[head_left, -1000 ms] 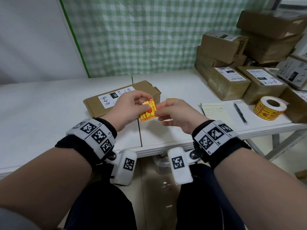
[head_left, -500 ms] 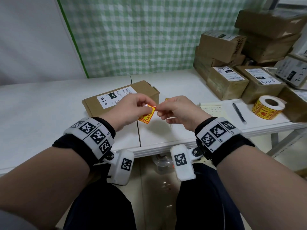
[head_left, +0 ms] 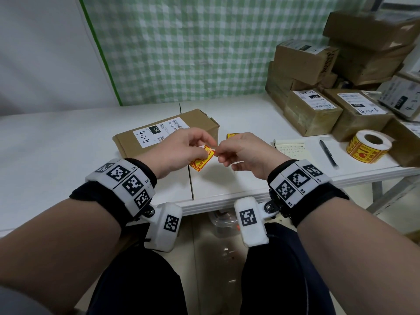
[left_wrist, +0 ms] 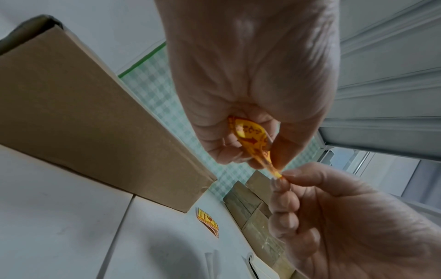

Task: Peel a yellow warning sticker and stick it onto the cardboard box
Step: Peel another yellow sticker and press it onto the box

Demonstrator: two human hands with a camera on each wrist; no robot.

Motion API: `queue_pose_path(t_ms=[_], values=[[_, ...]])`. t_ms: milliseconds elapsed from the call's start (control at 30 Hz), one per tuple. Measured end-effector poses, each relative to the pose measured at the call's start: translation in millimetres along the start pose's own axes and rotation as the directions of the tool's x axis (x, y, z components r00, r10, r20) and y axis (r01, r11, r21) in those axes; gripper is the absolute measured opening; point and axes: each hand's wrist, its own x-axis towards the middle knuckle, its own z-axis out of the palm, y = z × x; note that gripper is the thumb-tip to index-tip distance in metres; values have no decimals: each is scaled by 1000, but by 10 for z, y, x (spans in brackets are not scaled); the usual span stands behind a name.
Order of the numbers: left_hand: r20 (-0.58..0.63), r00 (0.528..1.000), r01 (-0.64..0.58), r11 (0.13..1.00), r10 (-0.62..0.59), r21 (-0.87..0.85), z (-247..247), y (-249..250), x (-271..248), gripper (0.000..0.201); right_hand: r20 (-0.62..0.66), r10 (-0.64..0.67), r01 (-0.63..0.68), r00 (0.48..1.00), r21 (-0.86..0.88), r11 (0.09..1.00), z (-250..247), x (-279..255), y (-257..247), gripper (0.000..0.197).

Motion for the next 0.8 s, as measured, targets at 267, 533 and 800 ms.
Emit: queue_pose_path(t_ms=[267,533,800], values=[[16,1000,-7,999,8,-35,11,11,-1,22,25,16,-17,1000,39,999,16,16,24,19],[-142,985,-86,992,97,88,32,-32,46,22,27,35,-40,999,191,981,42,39,34,22],[-174,978,-63,954,118,293,50,74,8,10,-68,-28,42,997,213,976,61,58,52,21]])
